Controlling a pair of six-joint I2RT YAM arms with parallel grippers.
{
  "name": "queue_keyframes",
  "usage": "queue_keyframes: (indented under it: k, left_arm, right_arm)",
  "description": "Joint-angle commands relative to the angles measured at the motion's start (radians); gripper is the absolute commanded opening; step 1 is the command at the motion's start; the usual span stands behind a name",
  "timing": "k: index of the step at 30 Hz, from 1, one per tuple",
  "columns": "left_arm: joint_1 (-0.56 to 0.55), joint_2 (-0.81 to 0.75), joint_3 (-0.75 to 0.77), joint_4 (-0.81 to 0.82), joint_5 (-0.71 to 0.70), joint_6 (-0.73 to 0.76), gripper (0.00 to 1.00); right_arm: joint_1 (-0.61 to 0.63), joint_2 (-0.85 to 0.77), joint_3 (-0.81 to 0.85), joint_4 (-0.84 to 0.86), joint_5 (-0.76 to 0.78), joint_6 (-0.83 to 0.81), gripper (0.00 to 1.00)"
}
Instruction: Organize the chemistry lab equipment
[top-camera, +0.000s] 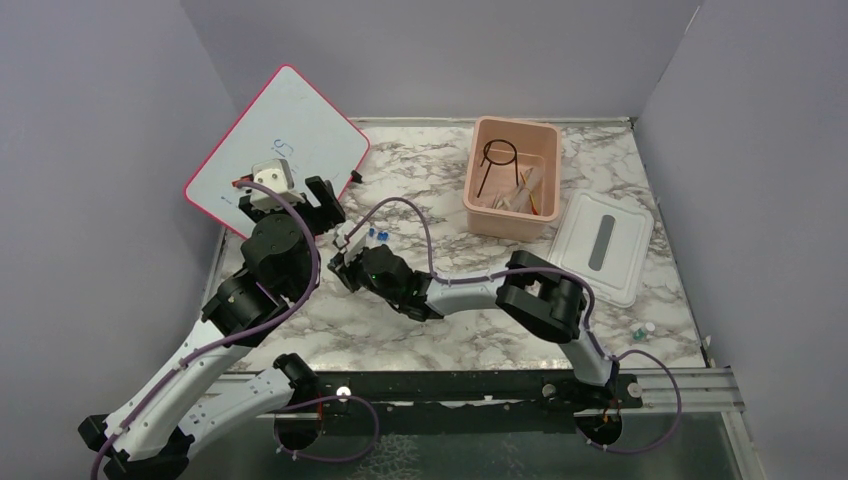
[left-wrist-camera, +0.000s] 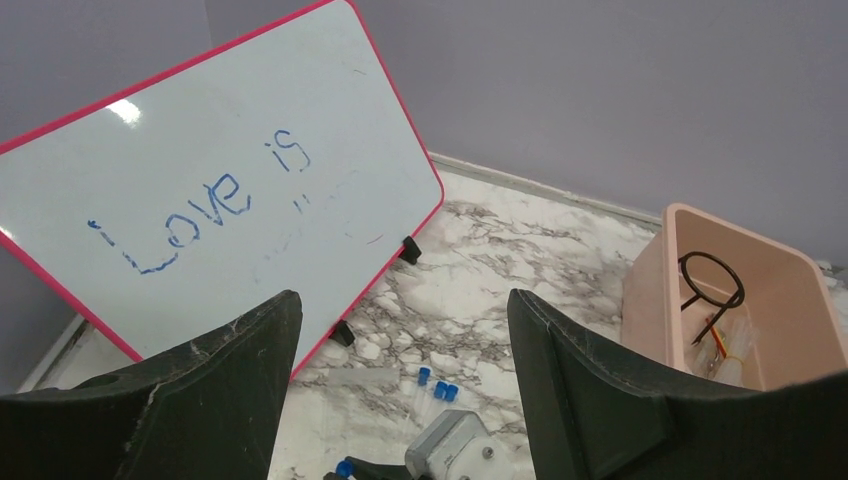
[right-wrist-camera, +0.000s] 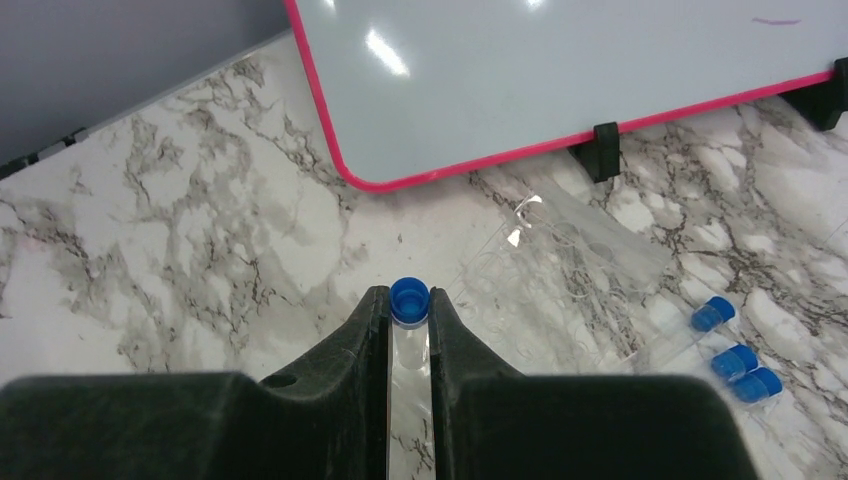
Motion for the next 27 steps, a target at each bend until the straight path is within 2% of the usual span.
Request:
queue_keyframes:
  k: [1,11,27]
  left_arm:
    - [-0.004,-0.008,0.004,-0.004,0.027,0.0,0.78]
    - [-0.004,-0.023,-0.011,0.01,0.021,-0.002,0.78]
    - [-0.004,-0.017,-0.013,0.004,0.027,-0.001,0.78]
  right_arm:
    - [0.021,0.064,0.022,0.005,0.037,-0.048,0.13]
    - [0.023,0.077,0.039,-0.053,0.05,-0.04,0.14]
    - [0.022,0.124,0.217,-0.348,0.021,0.06,0.15]
